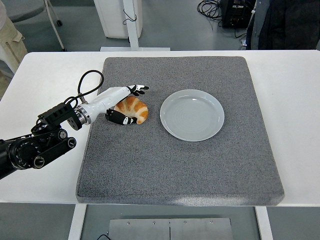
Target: Place the bread on the plate
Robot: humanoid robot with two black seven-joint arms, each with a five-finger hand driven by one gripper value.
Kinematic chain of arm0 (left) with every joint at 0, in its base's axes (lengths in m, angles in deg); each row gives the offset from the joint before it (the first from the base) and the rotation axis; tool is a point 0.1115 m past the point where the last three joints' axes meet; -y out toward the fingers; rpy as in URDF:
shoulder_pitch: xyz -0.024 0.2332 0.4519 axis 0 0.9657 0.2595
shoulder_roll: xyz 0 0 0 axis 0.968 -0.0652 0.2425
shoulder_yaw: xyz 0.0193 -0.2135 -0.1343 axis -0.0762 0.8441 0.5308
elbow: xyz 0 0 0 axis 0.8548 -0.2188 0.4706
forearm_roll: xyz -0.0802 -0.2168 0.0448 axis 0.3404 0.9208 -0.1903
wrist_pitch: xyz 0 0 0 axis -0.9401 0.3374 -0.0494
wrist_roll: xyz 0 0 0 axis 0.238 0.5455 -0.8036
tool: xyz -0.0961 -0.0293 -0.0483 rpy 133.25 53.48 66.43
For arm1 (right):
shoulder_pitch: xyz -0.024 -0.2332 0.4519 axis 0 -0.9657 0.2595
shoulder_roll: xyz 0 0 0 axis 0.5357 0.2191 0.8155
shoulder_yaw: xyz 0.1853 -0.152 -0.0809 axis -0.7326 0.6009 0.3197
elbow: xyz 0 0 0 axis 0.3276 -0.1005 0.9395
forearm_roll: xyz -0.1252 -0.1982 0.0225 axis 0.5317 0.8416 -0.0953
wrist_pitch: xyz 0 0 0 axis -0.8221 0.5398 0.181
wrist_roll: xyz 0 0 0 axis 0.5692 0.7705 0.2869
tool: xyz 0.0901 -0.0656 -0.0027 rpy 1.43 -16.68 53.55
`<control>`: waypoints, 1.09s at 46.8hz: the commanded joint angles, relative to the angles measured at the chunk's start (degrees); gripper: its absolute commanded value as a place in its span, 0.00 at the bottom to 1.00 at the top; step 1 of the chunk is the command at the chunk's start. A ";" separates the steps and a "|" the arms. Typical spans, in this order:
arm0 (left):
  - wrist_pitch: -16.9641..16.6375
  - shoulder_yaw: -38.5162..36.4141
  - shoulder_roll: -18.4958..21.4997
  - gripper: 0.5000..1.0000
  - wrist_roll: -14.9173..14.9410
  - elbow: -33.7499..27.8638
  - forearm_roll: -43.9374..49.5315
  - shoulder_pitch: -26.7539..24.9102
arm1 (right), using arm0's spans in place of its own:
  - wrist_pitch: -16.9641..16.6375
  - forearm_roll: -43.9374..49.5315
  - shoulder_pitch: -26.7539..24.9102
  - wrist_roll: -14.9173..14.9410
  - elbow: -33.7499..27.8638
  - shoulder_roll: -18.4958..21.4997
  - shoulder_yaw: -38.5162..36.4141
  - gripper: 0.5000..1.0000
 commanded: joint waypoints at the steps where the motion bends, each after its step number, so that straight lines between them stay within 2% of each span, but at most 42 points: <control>1: 0.08 -0.03 -0.27 0.52 0.01 0.79 0.84 0.17 | 0.08 0.00 0.00 0.00 0.00 0.00 0.00 1.00; 5: -0.01 -0.29 -1.06 0.51 0.01 1.85 1.02 0.35 | 0.00 0.00 0.00 0.00 0.00 0.00 0.00 1.00; 10: -0.01 -0.47 -1.41 0.38 -0.17 2.29 2.24 0.52 | 0.00 0.00 0.00 0.00 0.00 0.00 0.00 1.00; 12: -0.01 -0.64 -1.41 0.27 -0.26 2.29 2.68 0.52 | 0.08 0.00 0.00 0.00 0.00 0.00 0.00 1.00; 15: -0.01 -1.43 -1.41 0.00 -0.87 2.29 3.12 0.44 | 0.00 0.00 0.00 0.00 0.00 0.00 0.00 1.00; 28: 0.17 -2.84 -1.32 0.00 -3.86 2.03 4.18 -0.88 | 0.00 0.00 0.00 0.00 0.00 0.00 0.00 1.00; 37: 0.52 -2.84 -0.27 0.00 -4.04 1.32 4.18 -3.34 | 0.08 0.00 0.00 0.00 0.00 0.00 0.00 1.00; 42: 0.70 -2.84 1.58 0.00 -4.04 0.01 4.62 -4.92 | 0.00 0.00 0.00 0.00 0.00 0.00 0.00 1.00; 51: 1.92 -2.93 3.42 0.00 -4.30 -0.79 5.76 -9.58 | 0.08 0.00 0.00 0.00 0.00 0.00 0.00 1.00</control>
